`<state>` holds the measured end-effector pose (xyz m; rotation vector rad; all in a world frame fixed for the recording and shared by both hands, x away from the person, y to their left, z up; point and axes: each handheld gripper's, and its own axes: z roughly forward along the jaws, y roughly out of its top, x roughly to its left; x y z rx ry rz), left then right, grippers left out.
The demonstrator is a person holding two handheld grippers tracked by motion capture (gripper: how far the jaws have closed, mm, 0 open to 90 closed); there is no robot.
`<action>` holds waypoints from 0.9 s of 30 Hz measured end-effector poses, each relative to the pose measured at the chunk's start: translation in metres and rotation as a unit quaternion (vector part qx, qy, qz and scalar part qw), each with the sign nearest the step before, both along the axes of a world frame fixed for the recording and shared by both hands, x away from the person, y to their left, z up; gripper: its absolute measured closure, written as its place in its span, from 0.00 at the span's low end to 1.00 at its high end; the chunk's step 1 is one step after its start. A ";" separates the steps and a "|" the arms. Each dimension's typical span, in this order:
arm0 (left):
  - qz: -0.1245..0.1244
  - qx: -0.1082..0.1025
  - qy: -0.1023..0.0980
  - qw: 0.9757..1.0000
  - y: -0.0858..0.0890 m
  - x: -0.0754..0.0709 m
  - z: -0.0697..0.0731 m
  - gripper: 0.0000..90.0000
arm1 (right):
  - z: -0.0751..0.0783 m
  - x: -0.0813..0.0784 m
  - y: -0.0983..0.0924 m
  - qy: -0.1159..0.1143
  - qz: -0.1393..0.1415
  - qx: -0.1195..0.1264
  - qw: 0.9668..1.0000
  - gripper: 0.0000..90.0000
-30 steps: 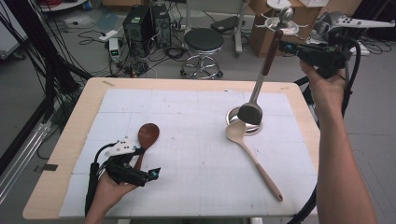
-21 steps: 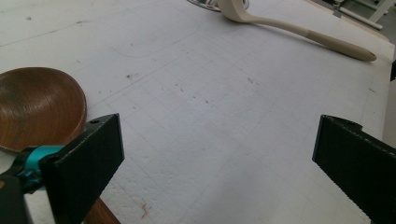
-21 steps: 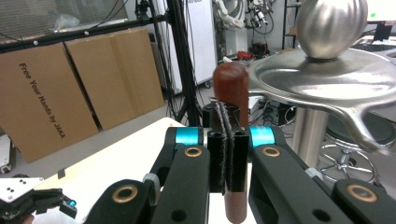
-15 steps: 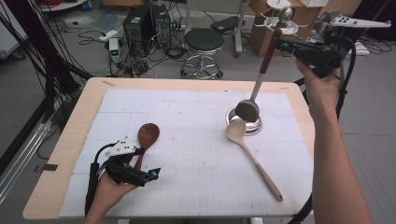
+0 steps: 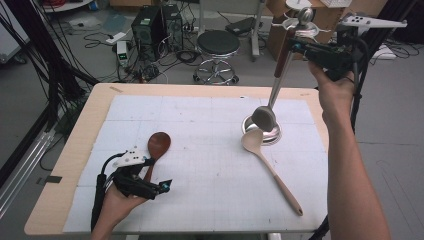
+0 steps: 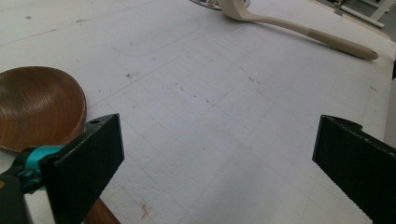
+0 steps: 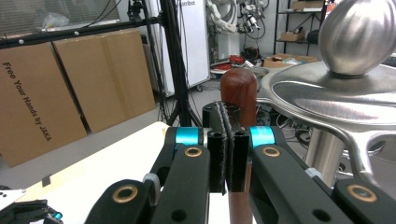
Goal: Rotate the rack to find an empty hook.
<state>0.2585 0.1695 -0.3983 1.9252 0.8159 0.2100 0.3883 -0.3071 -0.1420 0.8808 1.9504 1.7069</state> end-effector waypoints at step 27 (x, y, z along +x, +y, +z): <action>-0.001 0.002 -0.001 1.000 0.000 0.000 0.000 0.03 | -0.008 -0.011 -0.039 -0.002 0.049 0.009 0.999 1.00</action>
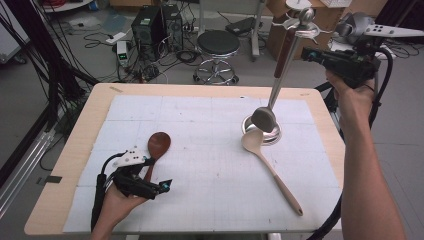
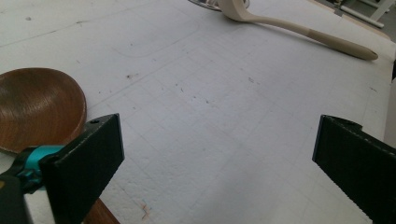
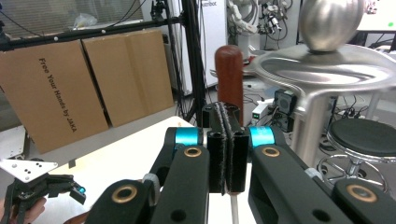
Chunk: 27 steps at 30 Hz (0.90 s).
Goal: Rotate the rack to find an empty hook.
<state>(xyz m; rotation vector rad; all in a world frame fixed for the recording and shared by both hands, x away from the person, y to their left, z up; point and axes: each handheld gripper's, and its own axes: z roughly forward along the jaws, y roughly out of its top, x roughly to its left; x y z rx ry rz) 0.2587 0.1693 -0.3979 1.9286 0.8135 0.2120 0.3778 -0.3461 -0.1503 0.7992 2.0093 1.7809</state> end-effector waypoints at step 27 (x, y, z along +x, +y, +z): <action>0.001 -0.002 0.000 1.000 0.001 0.000 0.000 0.03 | 0.000 -0.003 -0.033 0.008 -0.032 0.024 0.999 1.00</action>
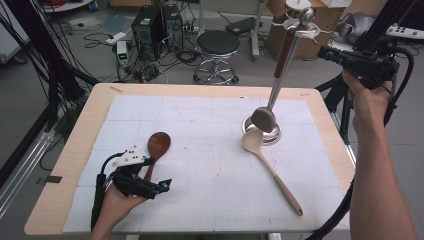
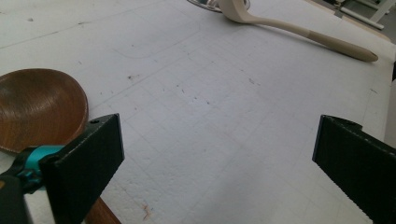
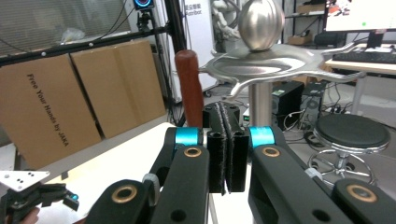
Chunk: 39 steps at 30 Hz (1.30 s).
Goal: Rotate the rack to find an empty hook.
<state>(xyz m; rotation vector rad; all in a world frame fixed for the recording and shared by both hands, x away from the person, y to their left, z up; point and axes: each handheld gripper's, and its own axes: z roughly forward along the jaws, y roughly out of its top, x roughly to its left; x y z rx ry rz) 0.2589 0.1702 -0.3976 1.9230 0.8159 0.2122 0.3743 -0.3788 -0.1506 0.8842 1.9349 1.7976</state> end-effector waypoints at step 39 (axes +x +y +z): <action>0.003 0.003 0.002 1.000 -0.002 0.000 -0.001 0.03 | 0.005 0.012 0.042 -0.006 0.031 -0.010 0.999 1.00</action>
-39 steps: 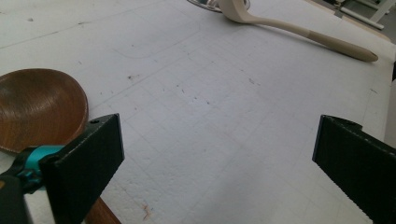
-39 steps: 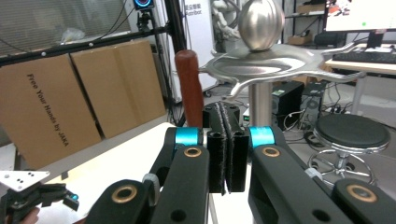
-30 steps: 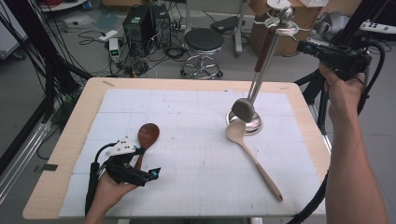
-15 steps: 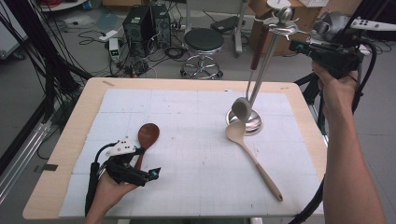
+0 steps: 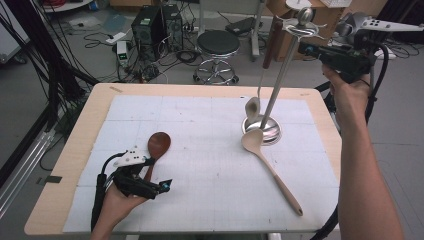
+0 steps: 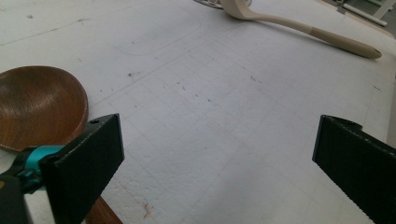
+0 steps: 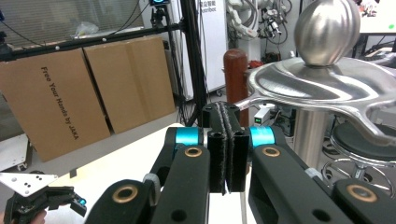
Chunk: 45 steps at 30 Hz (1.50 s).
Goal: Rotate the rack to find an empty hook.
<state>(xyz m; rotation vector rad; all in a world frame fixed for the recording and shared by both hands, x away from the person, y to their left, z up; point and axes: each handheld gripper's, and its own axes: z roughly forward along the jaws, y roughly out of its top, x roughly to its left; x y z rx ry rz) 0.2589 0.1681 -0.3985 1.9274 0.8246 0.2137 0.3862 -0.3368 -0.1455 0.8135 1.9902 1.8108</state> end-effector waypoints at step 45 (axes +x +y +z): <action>-0.002 0.004 -0.002 1.000 -0.001 0.000 0.001 0.03 | -0.009 -0.004 -0.018 0.013 -0.012 -0.007 1.000 1.00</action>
